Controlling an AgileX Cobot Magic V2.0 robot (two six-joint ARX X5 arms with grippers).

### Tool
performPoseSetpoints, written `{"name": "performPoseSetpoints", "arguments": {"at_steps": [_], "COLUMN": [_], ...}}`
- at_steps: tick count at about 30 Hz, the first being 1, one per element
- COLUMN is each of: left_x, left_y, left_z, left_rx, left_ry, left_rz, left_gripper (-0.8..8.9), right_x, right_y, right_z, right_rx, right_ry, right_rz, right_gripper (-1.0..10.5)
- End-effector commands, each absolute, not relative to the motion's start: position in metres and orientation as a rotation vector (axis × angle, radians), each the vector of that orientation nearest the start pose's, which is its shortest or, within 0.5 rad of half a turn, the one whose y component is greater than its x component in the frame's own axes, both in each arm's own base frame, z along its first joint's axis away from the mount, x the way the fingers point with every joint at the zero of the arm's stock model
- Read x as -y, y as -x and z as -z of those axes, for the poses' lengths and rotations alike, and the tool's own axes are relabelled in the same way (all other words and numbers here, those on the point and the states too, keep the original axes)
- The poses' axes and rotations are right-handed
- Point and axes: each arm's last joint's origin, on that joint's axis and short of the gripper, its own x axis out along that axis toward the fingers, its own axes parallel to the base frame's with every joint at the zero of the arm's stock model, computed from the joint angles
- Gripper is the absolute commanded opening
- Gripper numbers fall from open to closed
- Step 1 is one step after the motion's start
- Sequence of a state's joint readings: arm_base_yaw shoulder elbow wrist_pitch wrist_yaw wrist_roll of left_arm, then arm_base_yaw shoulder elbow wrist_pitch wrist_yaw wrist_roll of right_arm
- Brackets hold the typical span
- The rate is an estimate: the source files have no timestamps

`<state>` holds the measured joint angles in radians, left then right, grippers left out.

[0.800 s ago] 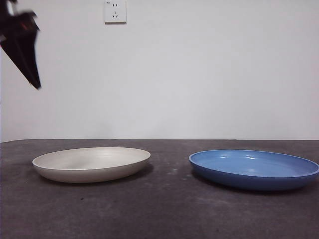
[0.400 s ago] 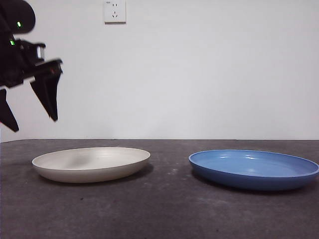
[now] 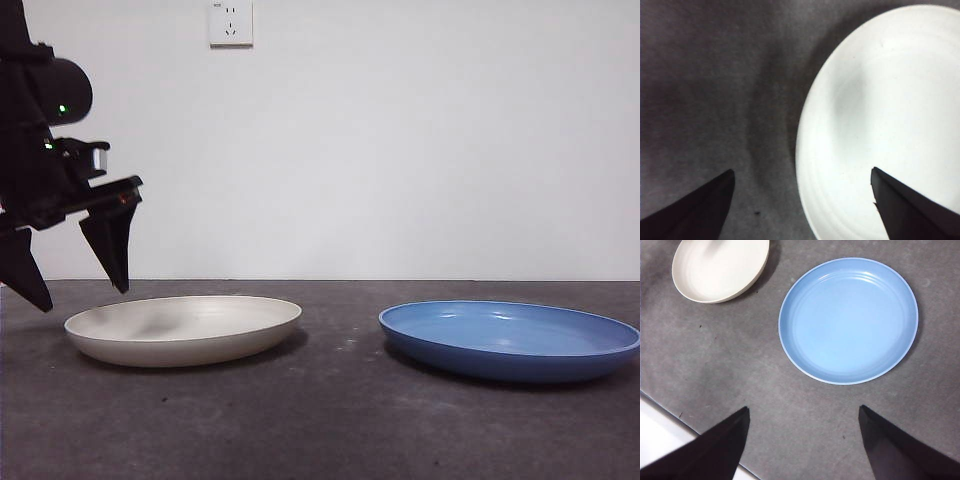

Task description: Pick up the white plate, put it on the blue plate, put it on desk

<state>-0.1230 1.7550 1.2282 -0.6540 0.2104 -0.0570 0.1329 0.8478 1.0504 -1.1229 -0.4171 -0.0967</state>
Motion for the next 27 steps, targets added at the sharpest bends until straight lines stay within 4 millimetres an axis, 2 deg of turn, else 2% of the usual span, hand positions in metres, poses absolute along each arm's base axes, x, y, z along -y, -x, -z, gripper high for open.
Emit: {"name": "performPoseSetpoints", "arguments": {"at_steps": [1,5,9,14,18,23,27], "left_x": [0.051,0.053,0.054,0.054,0.055,0.055,0.055], "left_y": [-0.352,-0.355,-0.357,-0.358,-0.359,-0.359,-0.359], "left_z": [-0.197,-0.189,-0.184,-0.173,-0.169,-0.170,-0.171], "left_rx": [-1.192,-1.207,-1.214,-1.256,-1.271,-1.263,-1.260], "left_ry": [0.084,0.081,0.080,0.081,0.082,0.085,0.085], "left_rz": [0.270,0.271,0.272,0.268,0.268,0.266,0.266], "left_gripper": [4.33,4.31,3.63,3.51,2.15,1.57,0.14], "right_x": [-0.030,-0.030,-0.030,-0.030,-0.030,-0.030,-0.030], "right_y": [-0.130,-0.130,-0.130,-0.130,-0.130,-0.130,-0.130], "right_z": [-0.340,-0.340,-0.340,-0.340,-0.340,-0.340,-0.341], "right_rx": [-0.871,-0.868,-0.867,-0.866,-0.865,-0.864,-0.863], "right_ry": [-0.049,-0.048,-0.048,-0.048,-0.048,-0.047,-0.047], "right_rz": [-0.556,-0.556,-0.556,-0.556,-0.556,-0.556,-0.556], "right_gripper": [3.5,3.5,3.5,3.5,3.5,3.5,3.5]}}
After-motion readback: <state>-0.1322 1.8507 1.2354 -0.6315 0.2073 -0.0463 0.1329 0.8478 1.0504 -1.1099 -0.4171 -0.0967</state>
